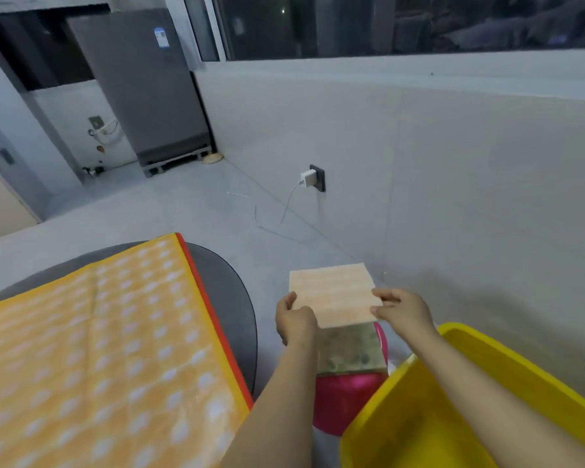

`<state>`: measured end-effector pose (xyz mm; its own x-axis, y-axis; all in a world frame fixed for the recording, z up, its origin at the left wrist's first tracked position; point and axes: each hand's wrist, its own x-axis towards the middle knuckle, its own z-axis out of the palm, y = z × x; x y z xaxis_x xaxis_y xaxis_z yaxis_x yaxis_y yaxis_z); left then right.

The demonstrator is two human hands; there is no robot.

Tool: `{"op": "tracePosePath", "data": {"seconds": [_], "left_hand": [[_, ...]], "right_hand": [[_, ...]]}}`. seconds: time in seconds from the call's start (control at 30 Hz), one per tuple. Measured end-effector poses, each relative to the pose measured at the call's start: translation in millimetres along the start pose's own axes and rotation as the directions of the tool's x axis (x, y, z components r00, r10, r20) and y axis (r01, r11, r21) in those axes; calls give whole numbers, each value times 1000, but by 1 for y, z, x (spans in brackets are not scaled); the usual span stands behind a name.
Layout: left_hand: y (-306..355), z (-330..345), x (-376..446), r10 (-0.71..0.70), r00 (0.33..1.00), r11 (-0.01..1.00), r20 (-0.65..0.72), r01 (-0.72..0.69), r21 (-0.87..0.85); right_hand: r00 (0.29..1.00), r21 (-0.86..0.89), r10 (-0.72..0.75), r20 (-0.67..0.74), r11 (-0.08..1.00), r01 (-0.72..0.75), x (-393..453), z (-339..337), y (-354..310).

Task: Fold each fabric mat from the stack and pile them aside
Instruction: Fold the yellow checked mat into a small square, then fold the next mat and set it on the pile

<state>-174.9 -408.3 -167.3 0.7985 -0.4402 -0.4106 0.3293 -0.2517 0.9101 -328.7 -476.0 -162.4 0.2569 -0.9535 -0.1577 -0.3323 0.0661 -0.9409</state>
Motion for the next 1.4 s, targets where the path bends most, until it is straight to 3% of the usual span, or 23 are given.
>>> {"op": "tracePosePath", "data": {"seconds": [0.17, 0.33, 0.43, 0.7, 1.07, 1.2, 1.3, 1.4], "left_hand": [[-69, -3, 22, -87, 995, 979, -39, 93, 184], [-120, -7, 48, -5, 1000, 959, -8, 7, 282], [-123, -5, 51, 27, 999, 952, -30, -17, 305], [-122, -4, 38, 12, 997, 989, -79, 0, 147], [-119, -9, 30, 79, 997, 941, 14, -79, 329], [-120, -10, 32, -27, 1000, 948, 4, 24, 318], [-101, -6, 18, 74, 996, 902, 53, -90, 423], [-73, -1, -13, 236, 970, 827, 65, -236, 510]], "right_hand": [[993, -144, 117, 22, 983, -113, 5, 20, 57], [994, -251, 112, -8, 962, -110, 6, 32, 83], [997, -276, 71, -17, 958, -73, 8, 37, 90], [996, -328, 70, -61, 941, -86, 9, 41, 101], [996, -398, 75, -45, 913, -87, 13, 45, 115], [997, -423, 52, -49, 904, -67, 12, 47, 115], [995, -452, -15, -102, 891, -32, 8, 45, 106], [987, -343, -102, -124, 938, 54, -4, 41, 82]]}}
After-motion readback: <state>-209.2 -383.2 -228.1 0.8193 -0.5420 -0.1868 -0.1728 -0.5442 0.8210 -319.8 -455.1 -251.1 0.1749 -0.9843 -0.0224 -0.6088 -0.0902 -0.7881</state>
